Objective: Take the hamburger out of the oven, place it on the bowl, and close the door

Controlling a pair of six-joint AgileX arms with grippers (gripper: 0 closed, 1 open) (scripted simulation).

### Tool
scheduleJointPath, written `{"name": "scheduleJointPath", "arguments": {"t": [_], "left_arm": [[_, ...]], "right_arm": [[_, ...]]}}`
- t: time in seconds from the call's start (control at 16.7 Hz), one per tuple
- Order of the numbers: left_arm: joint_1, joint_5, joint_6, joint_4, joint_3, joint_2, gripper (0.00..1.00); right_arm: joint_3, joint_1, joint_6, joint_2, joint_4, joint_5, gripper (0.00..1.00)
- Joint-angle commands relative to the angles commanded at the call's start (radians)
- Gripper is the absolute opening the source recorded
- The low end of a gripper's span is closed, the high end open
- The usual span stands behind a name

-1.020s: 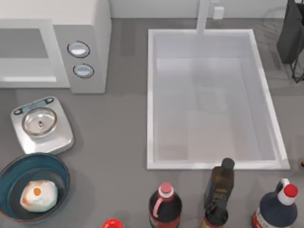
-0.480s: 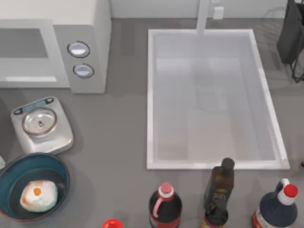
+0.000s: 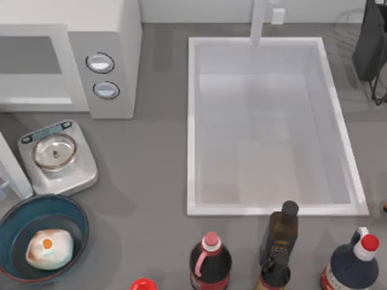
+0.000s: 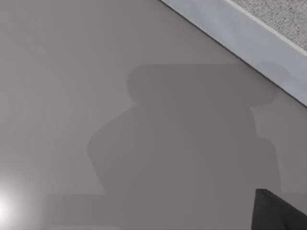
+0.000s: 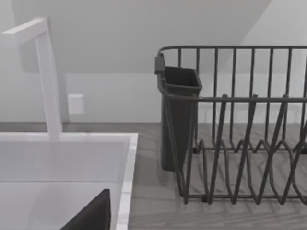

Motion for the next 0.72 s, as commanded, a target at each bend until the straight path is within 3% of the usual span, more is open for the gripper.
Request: {"name": "scheduleJointPath", "arguments": {"t": [0.42, 0.72], "left_arm": [[-0.041, -0.031, -0.041, 0.003, -0.015, -0.019, 0.0], [-0.292, -0.189, -0.22, 0.012, -0.073, -0.11, 0.0]], "right_arm": [[0.0, 0.0, 0.0, 0.0, 0.0, 0.0, 1.0], [0.0, 0.0, 0.0, 0.0, 0.0, 0.0, 1.0]]}}
